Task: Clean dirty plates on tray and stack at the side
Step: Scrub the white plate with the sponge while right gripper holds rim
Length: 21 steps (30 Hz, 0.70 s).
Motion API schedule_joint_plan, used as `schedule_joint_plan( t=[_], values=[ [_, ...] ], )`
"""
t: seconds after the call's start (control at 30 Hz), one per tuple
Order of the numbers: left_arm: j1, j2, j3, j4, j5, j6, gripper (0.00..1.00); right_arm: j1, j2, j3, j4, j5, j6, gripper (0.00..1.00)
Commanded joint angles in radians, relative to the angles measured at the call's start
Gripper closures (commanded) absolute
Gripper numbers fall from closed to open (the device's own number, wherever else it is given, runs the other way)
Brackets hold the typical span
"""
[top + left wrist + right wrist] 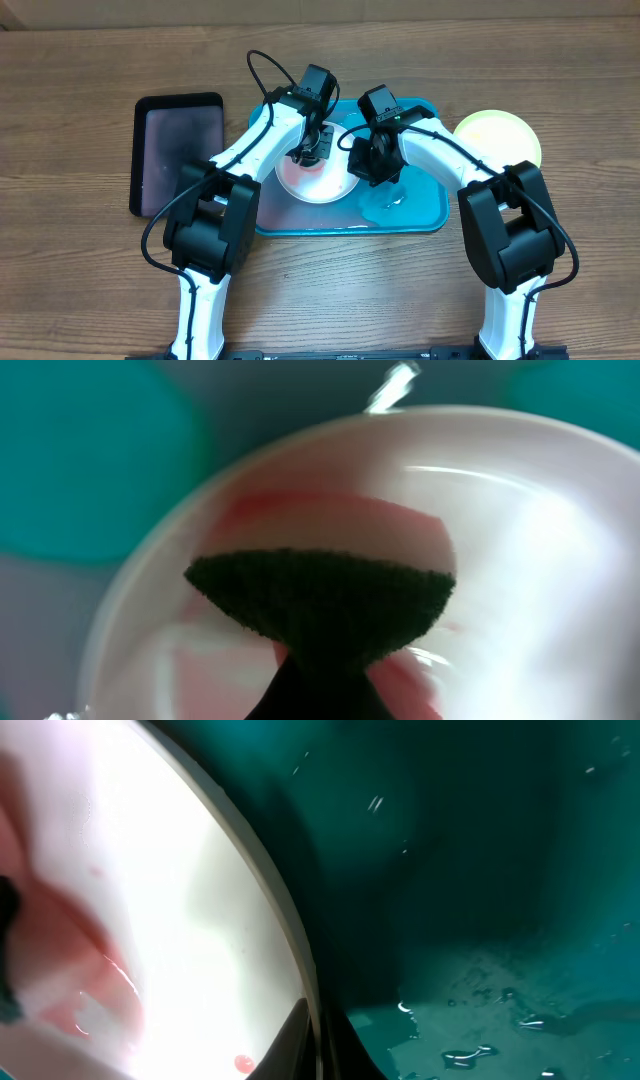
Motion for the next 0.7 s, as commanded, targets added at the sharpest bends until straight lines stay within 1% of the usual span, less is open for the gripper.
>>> schedule_joint_plan(
  t=[0.0,0.1,0.2,0.27,0.33,0.43,0.5,0.6,0.67],
  values=[
    [-0.005,0.001,-0.011,-0.040,-0.201,-0.062,0.96,0.014,0.008,-0.023,-0.011,0.012,-0.019,0.96],
    [-0.005,0.001,-0.011,-0.126,-0.179,-0.069,0.96,0.014,0.008,-0.023,-0.010,0.013,-0.019,0.96],
    [-0.005,0.001,-0.011,-0.218,-0.092,-0.043,0.96,0.014,0.008,-0.023,-0.009,0.014,-0.019,0.96],
    [-0.005,0.001,-0.011,-0.267,0.022,0.036,0.96,0.014,0.008,-0.023,-0.008,0.014,-0.019,0.96],
    [-0.005,0.001,-0.011,-0.289,0.164,0.144,0.96,0.014,0.008,-0.023,-0.006,0.014,-0.018,0.96],
    [-0.005,0.001,-0.011,-0.287,0.381,0.306,0.96,0.014,0.008,-0.023,-0.005,0.014,-0.018,0.96],
    [-0.005,0.001,-0.010,-0.263,0.470,0.361,0.96,0.014,0.008,-0.023,-0.006,0.014,-0.018,0.96],
    [-0.005,0.001,-0.010,-0.196,0.483,0.351,0.96,0.014,0.008,-0.023,-0.010,0.014,-0.019,0.96],
    [-0.005,0.001,-0.010,-0.133,0.459,0.316,0.96,0.014,0.008,-0.023,-0.011,0.014,-0.019,0.96]
  ],
)
